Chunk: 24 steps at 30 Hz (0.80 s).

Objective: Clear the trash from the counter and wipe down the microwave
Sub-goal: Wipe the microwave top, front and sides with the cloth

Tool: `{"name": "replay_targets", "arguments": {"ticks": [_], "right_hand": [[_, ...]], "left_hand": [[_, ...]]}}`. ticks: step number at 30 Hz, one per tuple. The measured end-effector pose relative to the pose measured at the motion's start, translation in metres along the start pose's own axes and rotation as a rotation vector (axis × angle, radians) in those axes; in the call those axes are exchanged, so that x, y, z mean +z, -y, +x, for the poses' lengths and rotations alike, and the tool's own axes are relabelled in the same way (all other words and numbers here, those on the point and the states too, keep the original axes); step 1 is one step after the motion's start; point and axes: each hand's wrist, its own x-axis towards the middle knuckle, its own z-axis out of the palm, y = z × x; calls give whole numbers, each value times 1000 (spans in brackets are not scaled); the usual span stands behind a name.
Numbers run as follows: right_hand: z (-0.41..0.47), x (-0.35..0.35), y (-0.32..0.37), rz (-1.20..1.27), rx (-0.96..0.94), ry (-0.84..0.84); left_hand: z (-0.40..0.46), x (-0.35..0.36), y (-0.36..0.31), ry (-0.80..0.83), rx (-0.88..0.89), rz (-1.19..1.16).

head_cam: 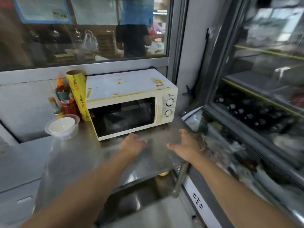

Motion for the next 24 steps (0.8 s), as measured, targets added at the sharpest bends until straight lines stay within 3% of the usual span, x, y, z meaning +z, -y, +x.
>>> {"name": "replay_targets", "arguments": {"ticks": [5,14,24], "right_hand": [[-1,-20,-40,-14,95,-88],[50,-30,-119,-49,192,-116],[128,-24,-171,-183,173,-41]], "left_hand": [[-2,42,-11,124,-4,-14],[32,107,-30,201,-7,68],[92,168,-26,137,-35,66]]}}
